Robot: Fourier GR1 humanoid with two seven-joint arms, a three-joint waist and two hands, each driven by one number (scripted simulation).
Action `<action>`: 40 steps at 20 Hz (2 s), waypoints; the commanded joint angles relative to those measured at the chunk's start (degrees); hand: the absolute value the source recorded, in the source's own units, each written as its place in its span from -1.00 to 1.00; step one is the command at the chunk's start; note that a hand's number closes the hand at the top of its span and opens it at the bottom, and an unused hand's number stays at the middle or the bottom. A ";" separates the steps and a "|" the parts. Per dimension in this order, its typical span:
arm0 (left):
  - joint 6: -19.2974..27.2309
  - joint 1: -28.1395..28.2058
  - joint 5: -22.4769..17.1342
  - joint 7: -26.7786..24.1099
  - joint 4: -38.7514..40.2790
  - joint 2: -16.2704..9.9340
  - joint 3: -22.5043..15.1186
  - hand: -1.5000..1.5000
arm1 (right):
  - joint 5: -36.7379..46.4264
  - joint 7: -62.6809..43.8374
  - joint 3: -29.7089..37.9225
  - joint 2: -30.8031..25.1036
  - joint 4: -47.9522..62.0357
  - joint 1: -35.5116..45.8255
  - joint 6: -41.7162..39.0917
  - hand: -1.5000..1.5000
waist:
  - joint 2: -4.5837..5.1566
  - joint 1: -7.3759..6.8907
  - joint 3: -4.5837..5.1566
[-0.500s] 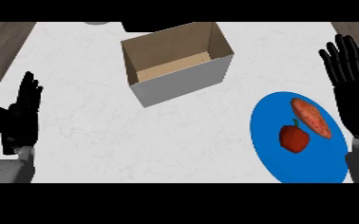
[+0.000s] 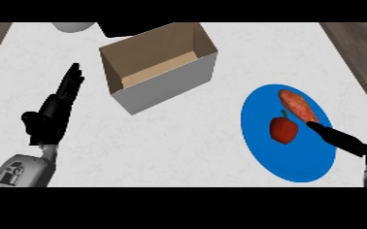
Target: Pick the bell pepper from the plate and place it in the cardboard box
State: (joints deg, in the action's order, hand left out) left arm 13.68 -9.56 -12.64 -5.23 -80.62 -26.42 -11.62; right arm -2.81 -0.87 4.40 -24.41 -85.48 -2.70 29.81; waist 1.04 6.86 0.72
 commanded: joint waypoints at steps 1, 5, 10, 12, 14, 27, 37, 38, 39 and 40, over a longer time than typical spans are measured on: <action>-3.28 -1.91 0.55 0.29 -2.25 0.49 -3.59 0.00 | 13.70 -3.89 -2.07 -2.99 8.06 -9.21 10.06 -1.00 | 1.32 0.18 0.28; -5.66 -2.23 1.02 0.85 -3.31 1.42 -6.96 0.00 | 26.32 -9.47 -6.28 -3.60 9.58 -13.05 18.42 -1.00 | 0.45 -3.62 0.39; -6.82 -3.92 1.65 2.86 -4.19 1.70 -8.93 0.00 | 36.92 -21.21 -8.13 -4.26 8.24 -15.34 20.41 -1.00 | 0.28 -6.17 0.55; -6.50 -3.33 2.02 3.06 -4.83 2.55 -10.03 0.00 | 39.73 -25.66 -9.01 -4.00 6.85 -17.47 18.68 -1.00 | 0.03 -6.61 0.63; -6.43 -4.65 2.26 3.90 -4.66 2.87 -10.23 0.00 | 41.13 -30.41 -10.58 -3.01 3.77 -17.10 15.37 -1.00 | 0.08 -7.04 0.61; -7.22 -7.56 2.33 6.38 -4.00 4.59 -10.89 0.00 | 59.24 -72.24 -18.27 4.54 -17.95 -6.63 -10.23 -1.00 | -0.76 -8.53 -0.10; -5.81 -5.45 4.32 6.79 -5.28 6.67 -11.88 0.00 | 71.41 -83.69 -19.03 17.56 -15.27 3.84 -26.64 -1.00 | -1.02 -7.87 -0.62; -7.19 -5.54 3.50 5.03 -3.74 6.04 -10.63 0.00 | 71.36 -83.94 -17.92 18.70 -15.69 4.62 -27.52 -1.00 | -0.95 -7.53 -0.60; -6.61 -4.19 3.90 5.96 -5.21 6.03 -11.21 0.00 | 71.72 -83.48 -17.90 18.78 -16.24 3.55 -29.47 -1.00 | -1.09 -7.52 -0.61; -6.64 -6.55 3.57 7.25 -3.92 6.57 -10.27 0.00 | 73.13 -83.55 -18.55 21.02 -15.73 3.28 -28.47 -1.00 | -1.02 -7.07 -0.63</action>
State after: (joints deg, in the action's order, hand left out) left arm 6.99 -15.31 -9.07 0.88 -84.68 -20.27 -22.67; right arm 67.32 -71.38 -13.78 -7.92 -101.81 -1.85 8.77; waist 0.06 -0.73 0.21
